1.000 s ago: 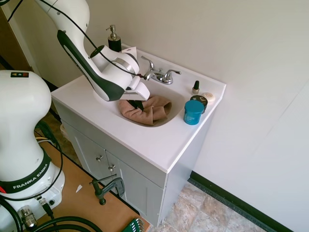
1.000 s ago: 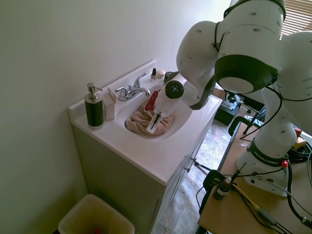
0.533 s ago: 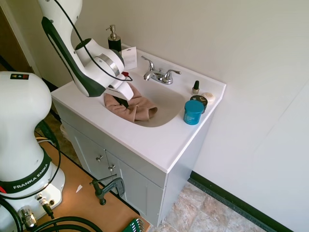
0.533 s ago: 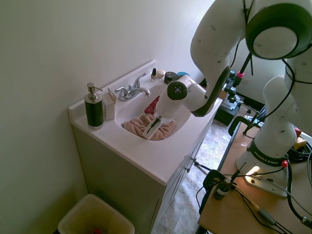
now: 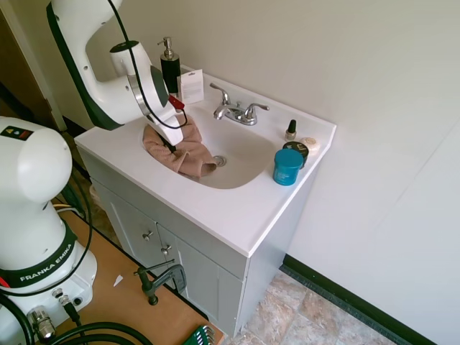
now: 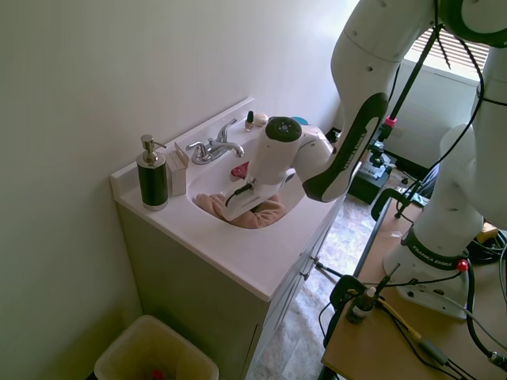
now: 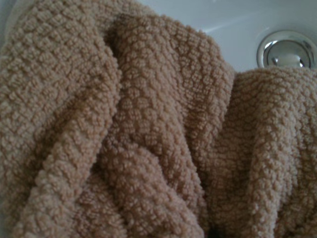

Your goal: Sanitize the sink

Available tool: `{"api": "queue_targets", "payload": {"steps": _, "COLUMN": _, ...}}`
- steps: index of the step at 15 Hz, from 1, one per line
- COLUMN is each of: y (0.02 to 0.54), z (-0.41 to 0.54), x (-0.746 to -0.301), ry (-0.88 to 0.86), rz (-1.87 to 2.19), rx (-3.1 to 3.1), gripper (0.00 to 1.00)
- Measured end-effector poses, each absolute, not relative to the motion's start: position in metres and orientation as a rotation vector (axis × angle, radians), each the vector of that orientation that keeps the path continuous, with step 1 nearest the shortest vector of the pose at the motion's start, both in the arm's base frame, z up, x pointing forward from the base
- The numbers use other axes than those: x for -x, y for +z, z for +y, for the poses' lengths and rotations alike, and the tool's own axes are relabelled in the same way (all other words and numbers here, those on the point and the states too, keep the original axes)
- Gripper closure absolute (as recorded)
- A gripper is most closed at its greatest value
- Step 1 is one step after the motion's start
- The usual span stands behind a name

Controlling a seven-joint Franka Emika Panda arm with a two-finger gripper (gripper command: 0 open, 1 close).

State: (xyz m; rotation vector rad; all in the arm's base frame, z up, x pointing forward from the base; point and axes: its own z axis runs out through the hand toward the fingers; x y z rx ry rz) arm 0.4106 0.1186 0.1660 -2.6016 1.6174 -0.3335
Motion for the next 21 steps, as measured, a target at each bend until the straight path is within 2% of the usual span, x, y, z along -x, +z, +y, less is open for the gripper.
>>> {"api": "queue_targets", "payload": {"steps": 4, "y": 0.189, "z": 0.124, "x": -0.398, "ry": -0.232, "rz": 1.669, "rx": 2.452, "gripper": 1.0}}
{"api": "queue_targets", "payload": {"steps": 9, "y": 0.24, "z": 0.163, "x": -0.387, "ry": -0.213, "rz": 1.643, "rx": 2.326, "gripper": 1.0}}
{"api": "queue_targets", "payload": {"steps": 11, "y": 0.258, "z": 0.21, "x": -0.361, "ry": -0.129, "rz": 1.55, "rx": 2.379, "gripper": 1.0}}
{"api": "queue_targets", "payload": {"steps": 12, "y": 0.262, "z": 0.228, "x": -0.346, "ry": -0.067, "rz": 1.494, "rx": 2.42, "gripper": 0.0}}
{"api": "queue_targets", "payload": {"steps": 14, "y": 0.277, "z": 0.231, "x": -0.334, "ry": 0.05, "rz": 1.358, "rx": 2.524, "gripper": 0.0}}
{"api": "queue_targets", "payload": {"steps": 17, "y": 0.295, "z": 0.198, "x": -0.34, "ry": 0.17, "rz": 1.155, "rx": 2.639, "gripper": 0.0}}
{"api": "queue_targets", "payload": {"steps": 21, "y": 0.299, "z": 0.175, "x": -0.348, "ry": 0.186, "rz": 1.121, "rx": 2.659, "gripper": 0.0}}
